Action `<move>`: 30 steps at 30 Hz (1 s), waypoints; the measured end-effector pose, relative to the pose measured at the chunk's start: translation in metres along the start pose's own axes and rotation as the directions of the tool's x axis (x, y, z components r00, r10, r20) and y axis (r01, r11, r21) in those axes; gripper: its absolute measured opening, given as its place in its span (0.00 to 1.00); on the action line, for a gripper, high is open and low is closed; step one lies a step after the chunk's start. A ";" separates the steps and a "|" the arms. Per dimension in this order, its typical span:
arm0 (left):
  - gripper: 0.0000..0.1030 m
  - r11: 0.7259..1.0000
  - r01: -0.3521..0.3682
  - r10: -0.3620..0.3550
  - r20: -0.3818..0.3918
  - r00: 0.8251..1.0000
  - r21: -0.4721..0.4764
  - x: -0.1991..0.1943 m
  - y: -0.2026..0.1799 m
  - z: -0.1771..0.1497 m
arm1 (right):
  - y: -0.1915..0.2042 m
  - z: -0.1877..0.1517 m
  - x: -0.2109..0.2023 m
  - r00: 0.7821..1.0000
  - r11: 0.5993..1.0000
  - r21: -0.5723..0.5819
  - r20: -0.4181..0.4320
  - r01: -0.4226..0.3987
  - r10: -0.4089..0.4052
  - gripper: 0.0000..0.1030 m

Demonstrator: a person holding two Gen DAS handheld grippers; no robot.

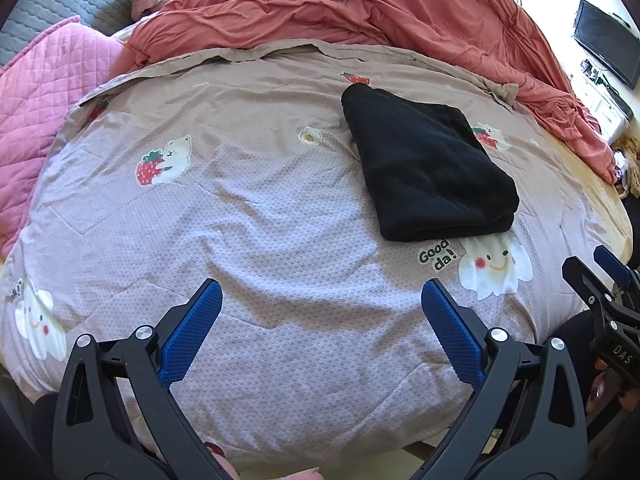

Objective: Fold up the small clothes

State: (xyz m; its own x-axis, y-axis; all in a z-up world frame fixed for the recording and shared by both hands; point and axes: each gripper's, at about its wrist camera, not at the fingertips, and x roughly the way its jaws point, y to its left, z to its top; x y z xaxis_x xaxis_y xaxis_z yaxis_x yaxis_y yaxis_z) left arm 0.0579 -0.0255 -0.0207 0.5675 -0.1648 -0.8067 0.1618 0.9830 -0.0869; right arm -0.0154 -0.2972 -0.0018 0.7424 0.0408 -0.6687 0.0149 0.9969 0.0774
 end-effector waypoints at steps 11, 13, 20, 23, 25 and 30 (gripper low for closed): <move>0.91 0.994 0.021 -0.027 -0.058 0.998 -0.104 0.011 0.031 0.003 | -0.031 0.013 -0.017 0.999 0.995 0.092 0.036 0.026 -0.030 0.96; 0.91 0.991 0.001 -0.007 -0.047 0.999 -0.134 0.011 0.050 0.006 | -0.057 0.019 -0.033 0.993 0.988 0.141 0.085 0.067 -0.079 0.96; 0.91 0.891 -0.232 0.215 -0.087 0.973 -0.391 0.032 0.210 0.026 | -0.240 -0.005 -0.075 0.900 0.791 0.501 0.051 0.352 -0.432 0.96; 0.91 0.813 -0.361 0.332 -0.145 0.932 -0.458 0.043 0.282 0.028 | -0.336 -0.060 -0.082 0.753 0.558 0.587 -0.141 0.586 -0.643 0.96; 0.91 0.746 -0.463 0.424 -0.195 0.885 -0.479 0.050 0.329 0.029 | -0.391 -0.100 -0.081 0.686 0.411 0.625 -0.288 0.663 -0.668 0.96; 0.91 0.623 -0.563 0.520 -0.249 0.817 -0.543 0.054 0.414 0.029 | -0.473 -0.178 -0.083 0.521 0.151 0.592 -0.526 0.792 -0.672 0.96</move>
